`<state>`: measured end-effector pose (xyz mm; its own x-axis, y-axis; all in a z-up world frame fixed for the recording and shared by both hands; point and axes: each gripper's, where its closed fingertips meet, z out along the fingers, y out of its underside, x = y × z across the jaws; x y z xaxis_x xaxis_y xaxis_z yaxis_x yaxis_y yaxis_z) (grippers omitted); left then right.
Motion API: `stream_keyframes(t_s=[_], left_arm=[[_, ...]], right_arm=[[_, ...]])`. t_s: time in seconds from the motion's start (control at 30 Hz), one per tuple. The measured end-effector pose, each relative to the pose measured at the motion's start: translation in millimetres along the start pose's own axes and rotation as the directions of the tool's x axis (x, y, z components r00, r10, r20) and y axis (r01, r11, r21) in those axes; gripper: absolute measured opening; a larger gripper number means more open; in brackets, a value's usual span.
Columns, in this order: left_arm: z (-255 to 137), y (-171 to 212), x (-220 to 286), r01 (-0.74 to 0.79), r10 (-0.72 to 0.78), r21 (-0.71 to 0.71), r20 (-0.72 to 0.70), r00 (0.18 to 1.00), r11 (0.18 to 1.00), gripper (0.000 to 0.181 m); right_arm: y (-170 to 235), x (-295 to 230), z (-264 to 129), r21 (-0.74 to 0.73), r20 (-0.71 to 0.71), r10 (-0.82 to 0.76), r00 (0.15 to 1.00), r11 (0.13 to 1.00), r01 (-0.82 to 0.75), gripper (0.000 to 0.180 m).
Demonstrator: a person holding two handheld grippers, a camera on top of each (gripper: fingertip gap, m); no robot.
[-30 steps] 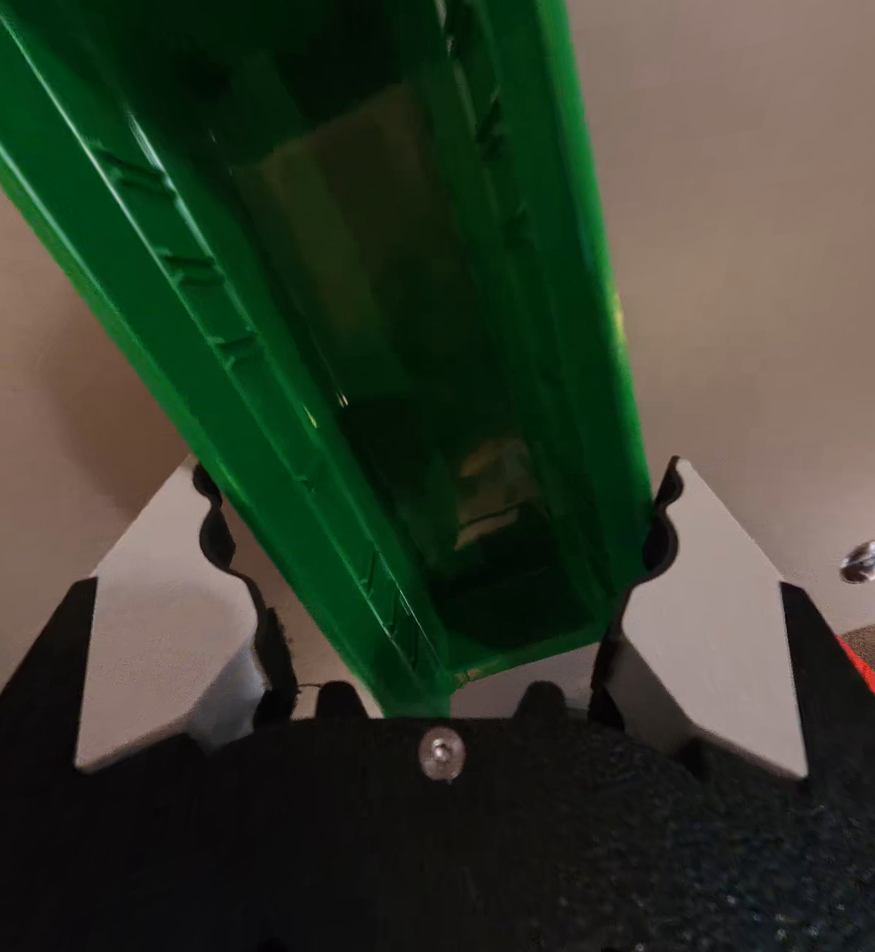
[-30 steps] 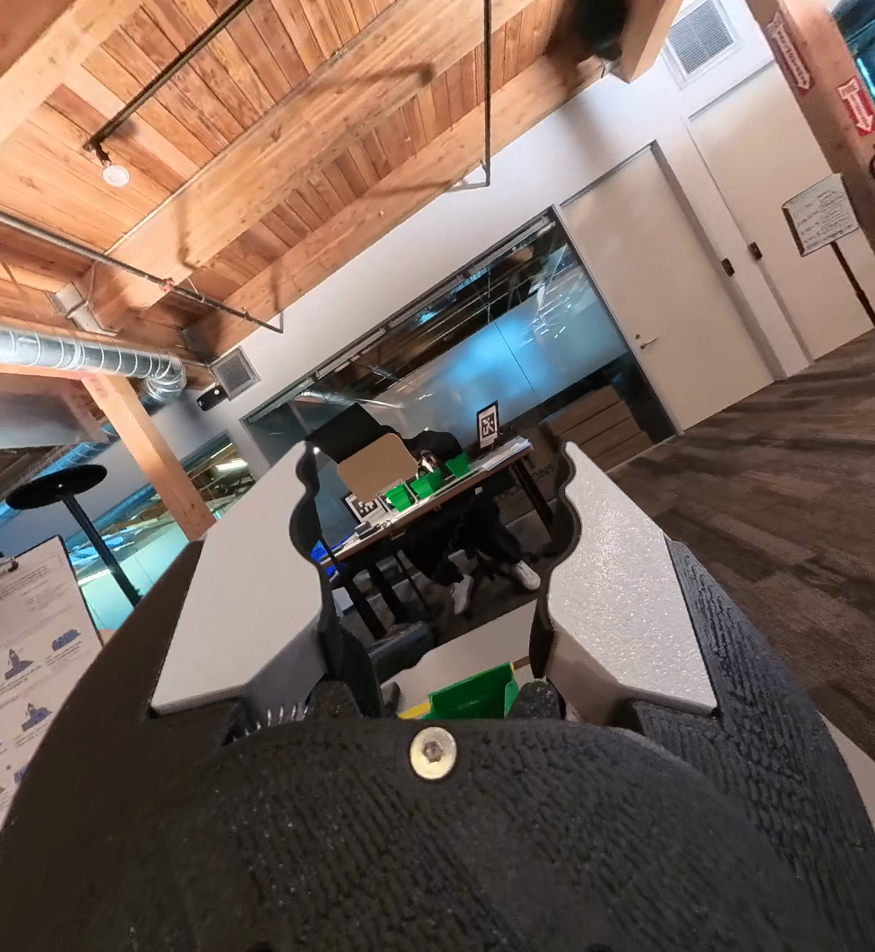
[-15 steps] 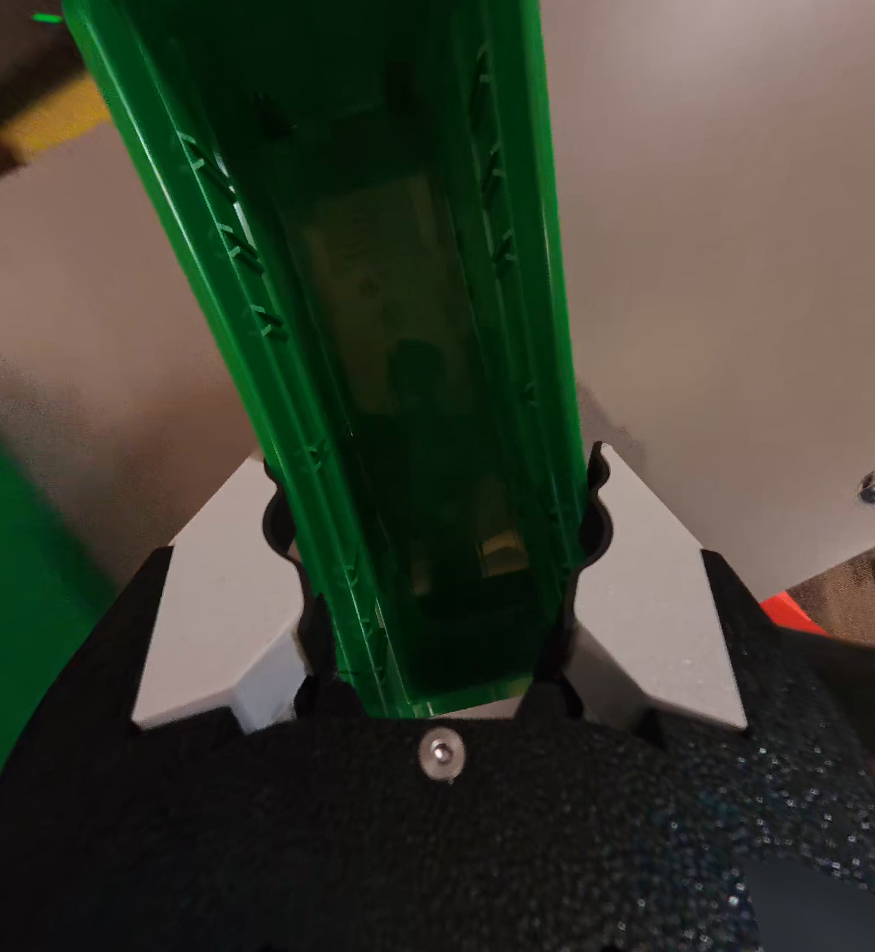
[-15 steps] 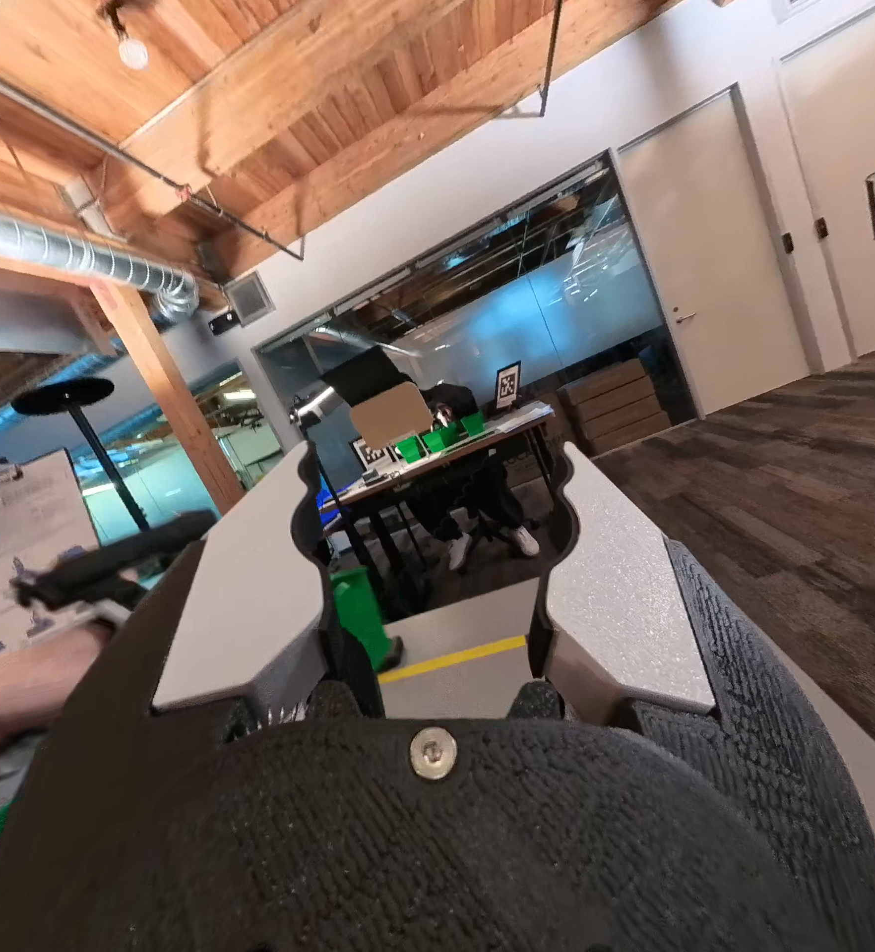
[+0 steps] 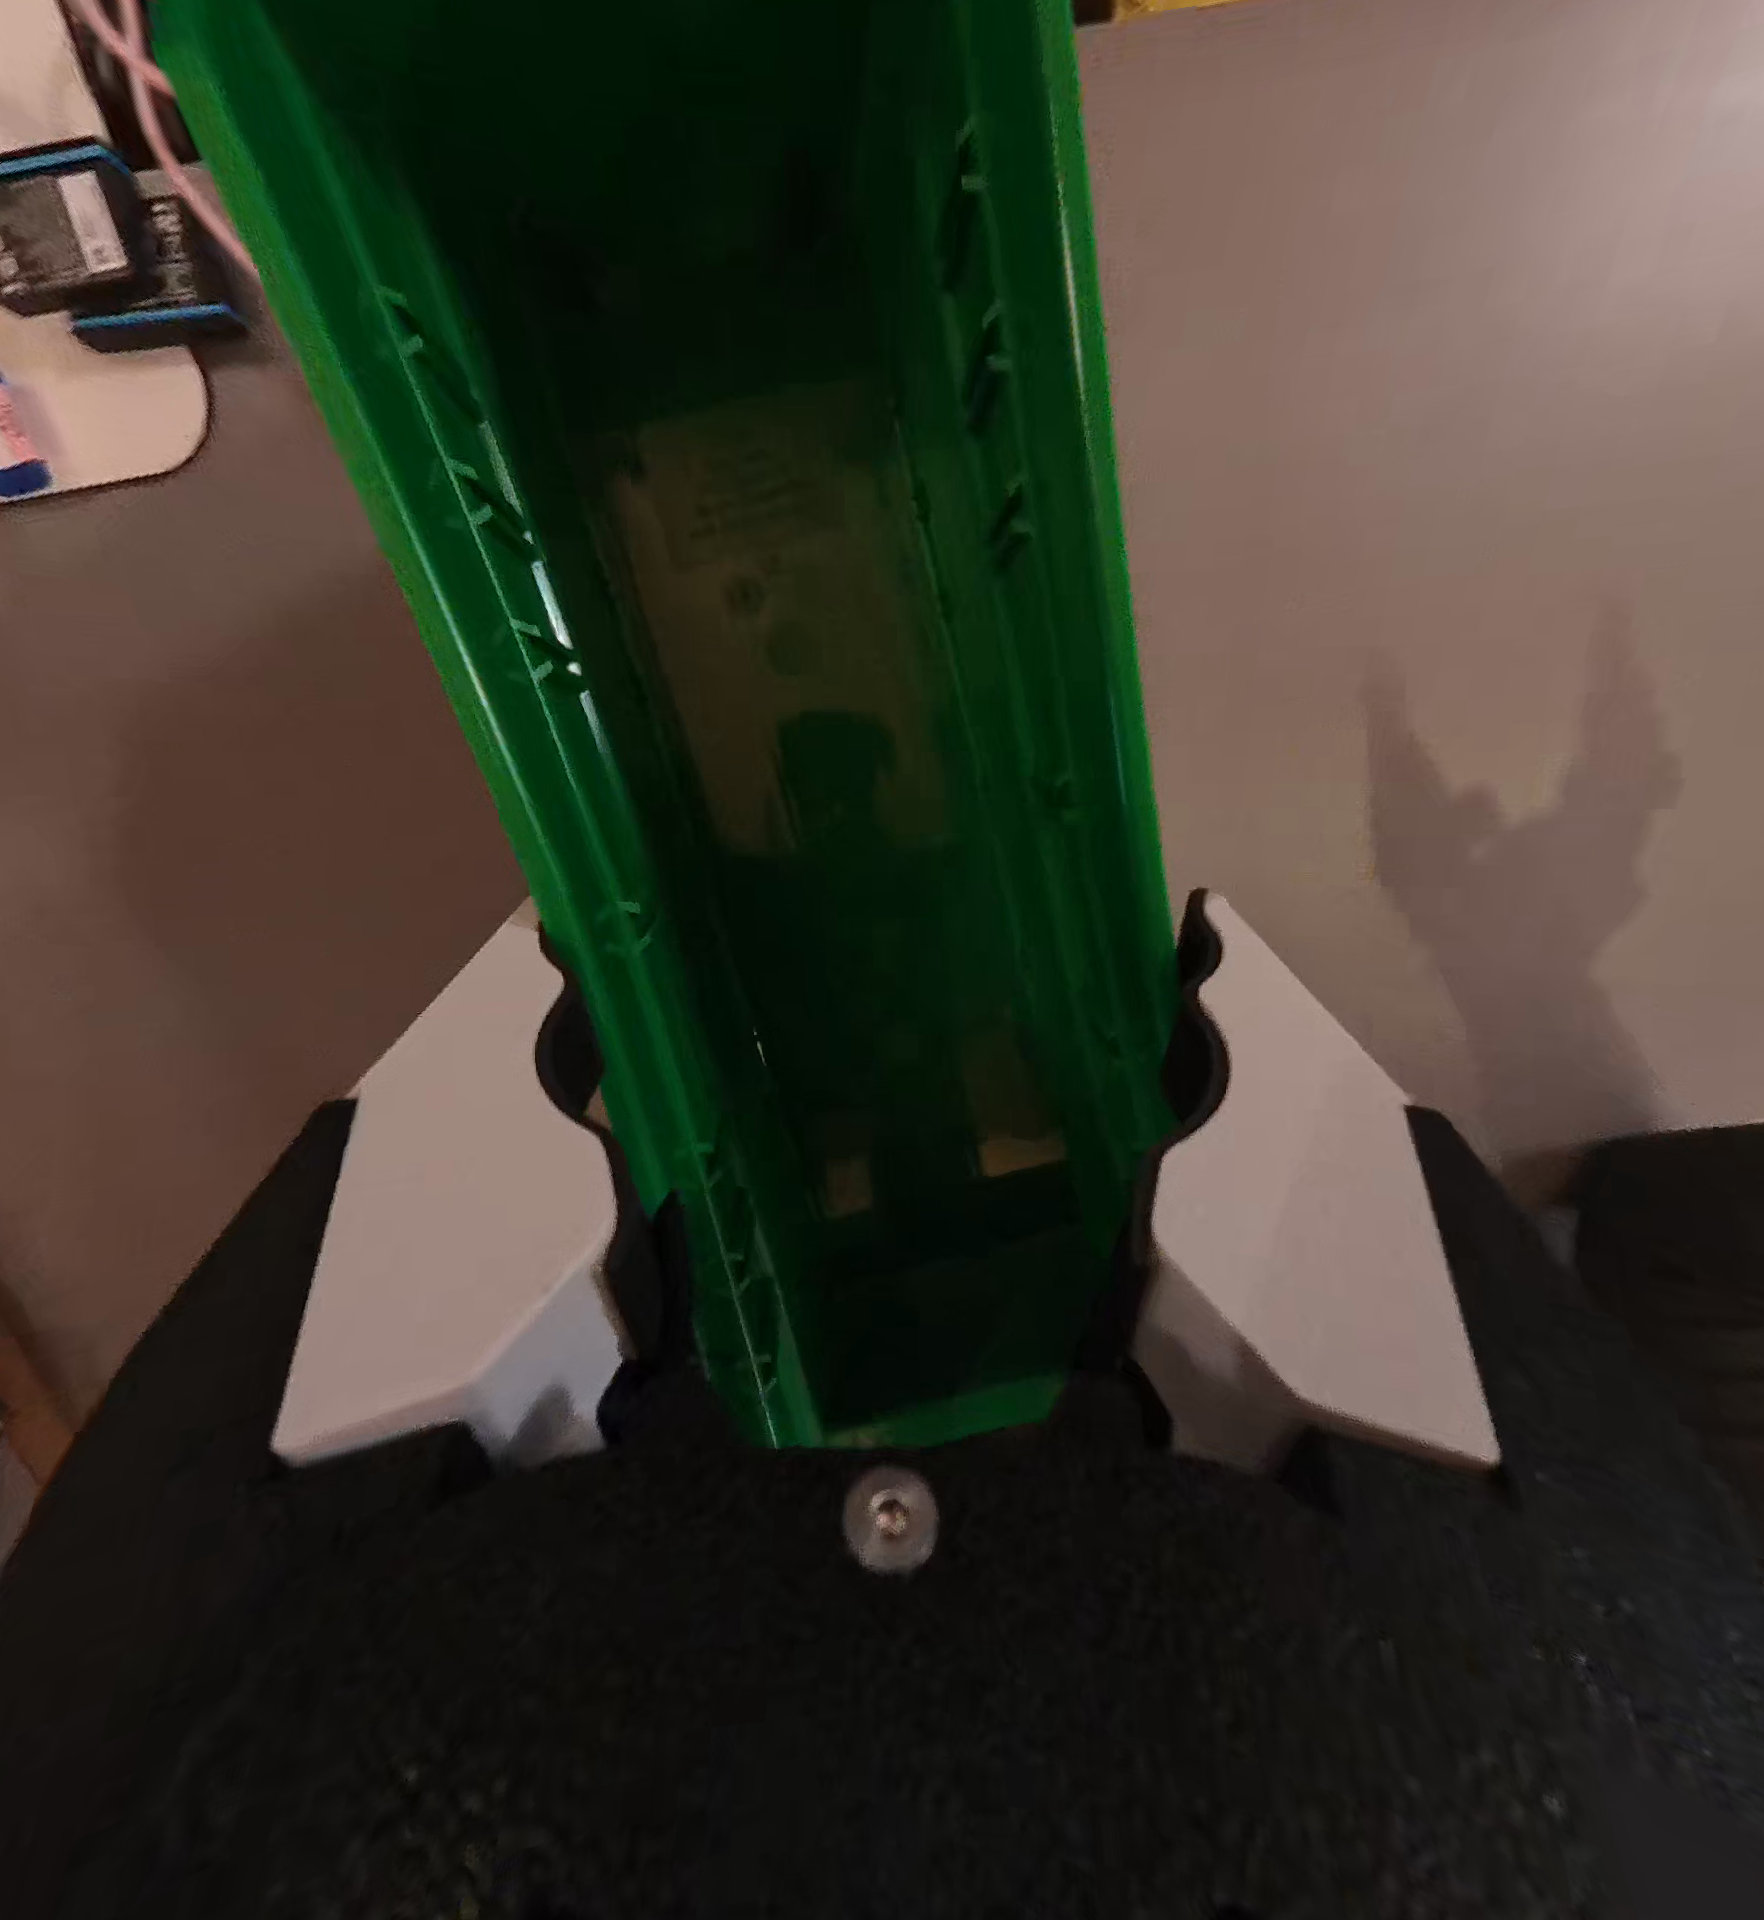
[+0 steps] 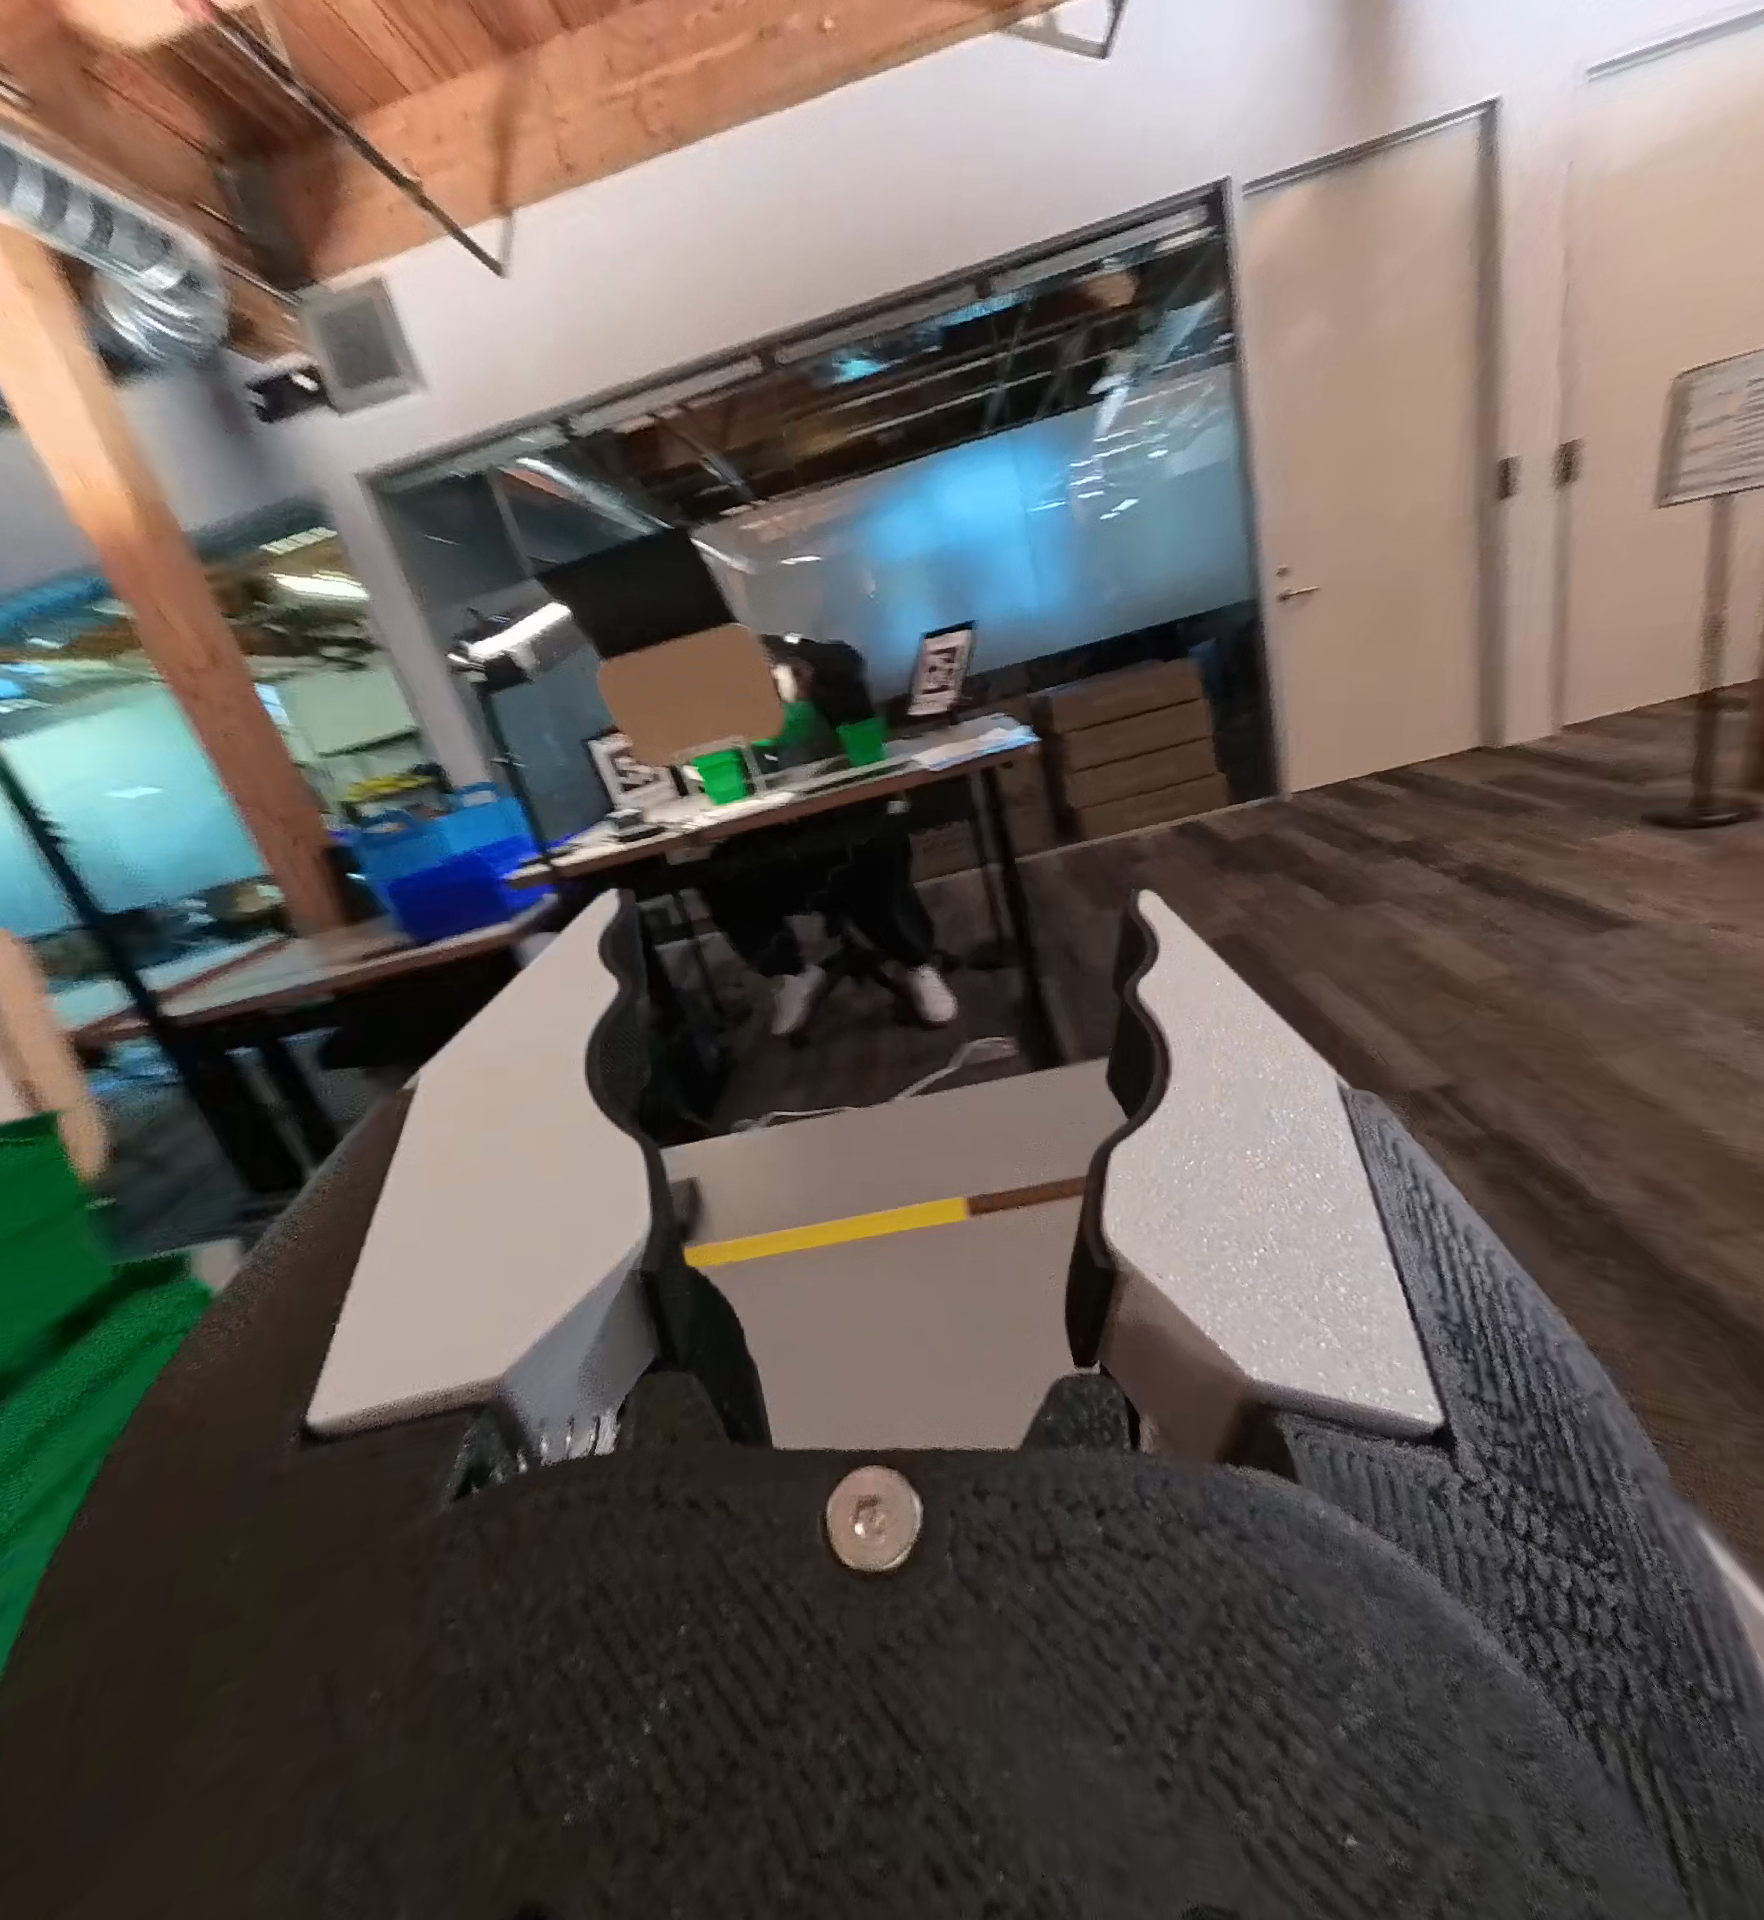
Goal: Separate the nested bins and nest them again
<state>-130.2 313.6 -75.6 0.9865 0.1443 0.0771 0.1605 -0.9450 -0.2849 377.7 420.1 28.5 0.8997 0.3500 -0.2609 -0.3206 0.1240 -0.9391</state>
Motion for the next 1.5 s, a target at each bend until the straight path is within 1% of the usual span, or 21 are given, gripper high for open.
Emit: stream_keyframes(t_s=[0.07,0.17,0.27,0.4,0.63,0.73,0.83,0.9,0.93,0.97,1.0,1.03,1.07,1.1,1.17,1.23,1.3,1.33,1.37,1.43,1.5], left_arm=[[6.9,-0.9,-10.6,-0.012,0.012,0.012,0.009,1.0,1.0,0.111],[17.9,-3.0,-16.4,-0.013,0.013,0.019,-0.012,1.0,1.0,0.112],[25.0,-6.9,-10.8,-0.017,0.019,0.027,-0.068,0.997,0.999,0.111],[31.0,-7.1,-14.4,-0.062,0.063,0.015,-0.048,0.997,0.998,0.112],[76.1,7.4,-21.2,-0.093,0.091,-0.033,-0.053,0.994,0.995,0.113],[82.6,8.5,-21.1,-0.109,0.109,-0.008,-0.022,0.994,0.994,0.117],[90.2,10.9,-21.1,-0.109,0.108,0.009,0.008,0.994,0.994,0.13],[91.7,9.2,-19.5,-0.108,0.108,0.045,0.0,0.994,0.993,0.139],[90.0,8.4,-12.7,-0.106,0.109,0.074,-0.046,0.993,0.992,0.152],[84.6,9.2,-4.9,-0.097,0.108,0.104,-0.106,0.988,0.99,0.159],[76.5,9.0,-0.7,-0.087,0.11,0.153,-0.149,0.983,0.984,0.16],[66.4,9.4,3.3,-0.098,0.143,0.222,-0.197,0.97,0.97,0.159],[54.5,8.7,8.8,-0.112,0.201,0.326,-0.254,0.946,0.939,0.159],[41.4,10.2,12.5,-0.114,0.269,0.443,-0.304,0.914,0.889,0.159],[16.1,23.1,7.6,-0.04,0.351,0.655,-0.351,0.868,0.754,0.159],[8.2,46.6,-12.8,0.072,0.345,0.759,-0.376,0.86,0.648,0.159],[8.8,66.6,-35.2,0.211,0.318,0.816,-0.429,0.846,0.538,0.159],[15.3,75.8,-44.4,0.281,0.297,0.81,-0.476,0.828,0.515,0.159],[25.3,84.9,-48.8,0.338,0.285,0.788,-0.529,0.799,0.514,0.159],[55.0,100.0,-47.4,0.393,0.266,0.733,-0.604,0.751,0.556,0.159],[82.7,113.3,-33.1,0.389,0.277,0.682,-0.653,0.705,0.619,0.159]], right_arm=[[1.6,5.8,-0.5,-0.014,-0.044,-0.037,0.998,0.999,0.036,0.09],[0.8,7.3,-1.1,-0.01,-0.053,-0.033,0.998,0.999,0.033,0.091],[3.7,6.8,0.6,-0.025,-0.06,-0.046,0.997,0.999,0.044,0.09],[10.4,-2.2,6.1,-0.051,-0.03,-0.043,0.999,0.998,0.042,0.091],[21.4,-20.2,16.2,-0.09,0.016,-0.063,0.998,0.994,0.064,0.091],[24.4,-28.2,18.8,-0.099,0.043,-0.055,0.998,0.993,0.059,0.09],[26.8,-35.3,20.6,-0.106,0.06,-0.057,0.997,0.992,0.063,0.091],[28.3,-41.7,21.2,-0.111,0.077,-0.058,0.995,0.992,0.066,0.093],[28.8,-45.3,21.4,-0.112,0.085,-0.061,0.994,0.991,0.07,0.095],[28.5,-49.6,21.2,-0.108,0.097,-0.066,0.993,0.991,0.076,0.098],[27.7,-54.7,20.8,-0.102,0.113,-0.071,0.991,0.991,0.082,0.098],[26.7,-60.2,20.1,-0.096,0.129,-0.074,0.989,0.992,0.087,0.099],[25.6,-66.2,19.2,-0.09,0.146,-0.077,0.986,0.992,0.091,0.101],[24.1,-73.1,18.0,-0.08,0.166,-0.079,0.983,0.992,0.094,0.102],[21.3,-89.2,15.1,-0.06,0.211,-0.083,0.974,0.993,0.098,0.104],[21.4,-108.8,12.2,-0.047,0.257,-0.097,0.962,0.992,0.113,0.105],[26.3,-134.7,9.4,-0.042,0.311,-0.12,0.943,0.989,0.14,0.107],[31.0,-152.2,7.3,-0.042,0.351,-0.126,0.928,0.988,0.15,0.107],[38.7,-172.6,4.8,-0.05,0.399,-0.127,0.908,0.986,0.16,0.107],[63.3,-220.3,0.6,-0.106,0.51,-0.099,0.855,0.979,0.177,0.11],[93.7,-274.6,2.3,-0.223,0.612,-0.028,0.79,0.953,0.206,0.118]])
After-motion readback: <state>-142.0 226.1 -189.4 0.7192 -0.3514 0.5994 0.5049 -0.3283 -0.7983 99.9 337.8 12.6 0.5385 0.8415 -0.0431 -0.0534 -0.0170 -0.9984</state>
